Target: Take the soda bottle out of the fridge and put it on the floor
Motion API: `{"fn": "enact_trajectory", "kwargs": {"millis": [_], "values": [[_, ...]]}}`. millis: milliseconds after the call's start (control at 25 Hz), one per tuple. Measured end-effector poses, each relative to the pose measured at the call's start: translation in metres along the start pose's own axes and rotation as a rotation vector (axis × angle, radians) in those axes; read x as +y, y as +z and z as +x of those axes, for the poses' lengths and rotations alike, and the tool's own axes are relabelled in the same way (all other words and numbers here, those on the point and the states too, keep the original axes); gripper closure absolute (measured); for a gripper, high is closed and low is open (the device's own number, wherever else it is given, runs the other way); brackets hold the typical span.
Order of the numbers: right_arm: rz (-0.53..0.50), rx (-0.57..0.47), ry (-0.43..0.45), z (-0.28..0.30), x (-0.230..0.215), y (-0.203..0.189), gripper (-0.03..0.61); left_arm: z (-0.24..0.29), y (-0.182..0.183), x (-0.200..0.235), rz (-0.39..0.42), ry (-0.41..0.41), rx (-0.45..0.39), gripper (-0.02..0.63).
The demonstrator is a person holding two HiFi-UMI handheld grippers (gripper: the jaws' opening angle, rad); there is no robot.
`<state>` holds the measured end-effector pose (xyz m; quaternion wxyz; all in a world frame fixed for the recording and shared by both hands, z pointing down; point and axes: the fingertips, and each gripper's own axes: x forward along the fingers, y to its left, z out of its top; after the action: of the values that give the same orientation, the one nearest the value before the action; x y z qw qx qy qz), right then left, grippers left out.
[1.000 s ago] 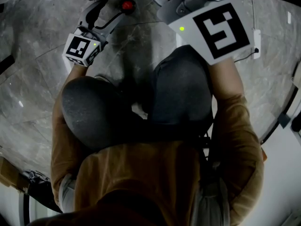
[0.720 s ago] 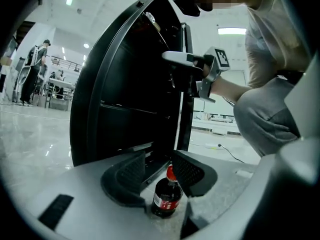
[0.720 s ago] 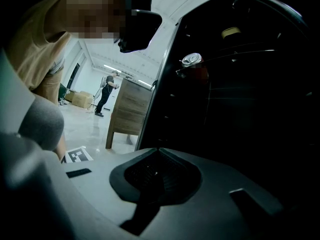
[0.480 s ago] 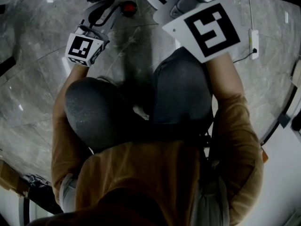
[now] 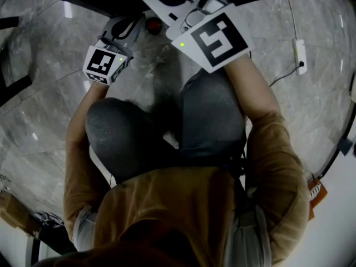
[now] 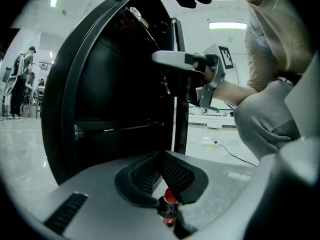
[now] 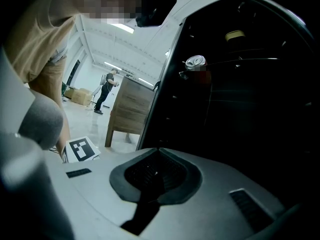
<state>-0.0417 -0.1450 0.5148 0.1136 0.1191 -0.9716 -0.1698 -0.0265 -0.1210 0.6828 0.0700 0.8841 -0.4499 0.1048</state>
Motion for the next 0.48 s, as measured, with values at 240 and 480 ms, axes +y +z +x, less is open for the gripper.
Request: {"fn": "enact_trajectory", "kwargs": {"millis": [240,480], "values": [[0.027,0.01,0.041,-0.005,0.007,0.0,0.577,0.012,0.028,-0.004,0.028,-0.043,-0.034,0.611],[0.025,0.003,-0.026,-0.012,-0.004,0.008,0.577,0.02,0.042,-0.01,0.002,-0.078,-0.073,0.612]]}}
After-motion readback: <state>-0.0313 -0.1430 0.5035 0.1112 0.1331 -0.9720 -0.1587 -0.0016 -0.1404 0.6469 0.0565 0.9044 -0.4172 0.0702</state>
